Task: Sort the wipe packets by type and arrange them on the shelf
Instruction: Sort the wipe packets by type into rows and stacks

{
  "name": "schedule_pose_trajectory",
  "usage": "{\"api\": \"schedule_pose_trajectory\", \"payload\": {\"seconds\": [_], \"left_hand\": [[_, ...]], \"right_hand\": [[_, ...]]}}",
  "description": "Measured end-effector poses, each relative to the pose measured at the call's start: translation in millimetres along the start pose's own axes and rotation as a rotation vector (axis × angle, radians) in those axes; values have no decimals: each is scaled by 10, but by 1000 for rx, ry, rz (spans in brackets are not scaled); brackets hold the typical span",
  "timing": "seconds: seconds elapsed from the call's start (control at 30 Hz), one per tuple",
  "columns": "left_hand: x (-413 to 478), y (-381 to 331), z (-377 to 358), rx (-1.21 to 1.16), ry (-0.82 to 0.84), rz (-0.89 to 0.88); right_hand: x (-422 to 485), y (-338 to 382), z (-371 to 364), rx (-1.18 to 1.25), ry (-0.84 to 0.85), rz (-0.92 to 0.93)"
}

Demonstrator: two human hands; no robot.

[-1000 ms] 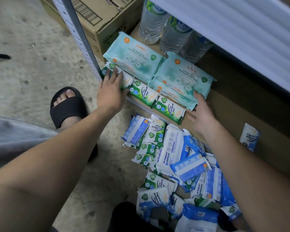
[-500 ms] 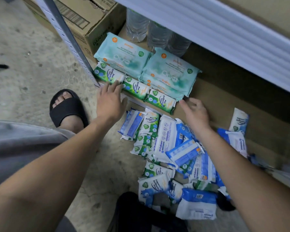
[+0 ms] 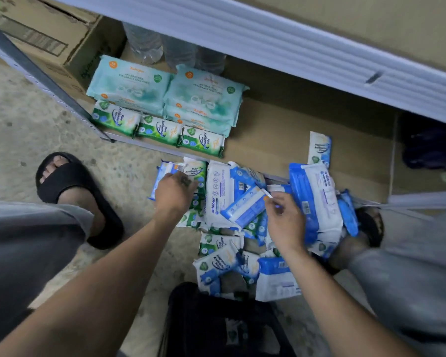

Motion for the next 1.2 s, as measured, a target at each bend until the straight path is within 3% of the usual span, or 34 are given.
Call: {"api": "schedule_pose_trajectory", "payload": {"seconds": [0.1, 0.33, 0.6, 0.83, 1.2], "left_hand": [[-5, -15, -19, -32, -21, 52], [-44, -62, -7, -101, -5, 183], [-104, -10, -52, -213, -1, 224], [-109, 11, -120, -413, 127, 329], [-742, -54, 124, -754, 94, 418]], "right_hand": [[-212, -211, -96, -14, -51, -60], [-278, -431, -366, 70, 27, -350], [-159, -535, -555, 401, 52, -550], [-150, -511, -383, 445, 90, -555], [-560, -437, 151, 493, -15, -571]]}}
Point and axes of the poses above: each hand's wrist, its own x-axis towards the middle knuckle, its own z-axis out of the back of the hand, y = z × x, the point moved 1 cm from there along x, towards the middle knuckle, and after that the axes turned 5 degrees about y, right-handed, at the moved point
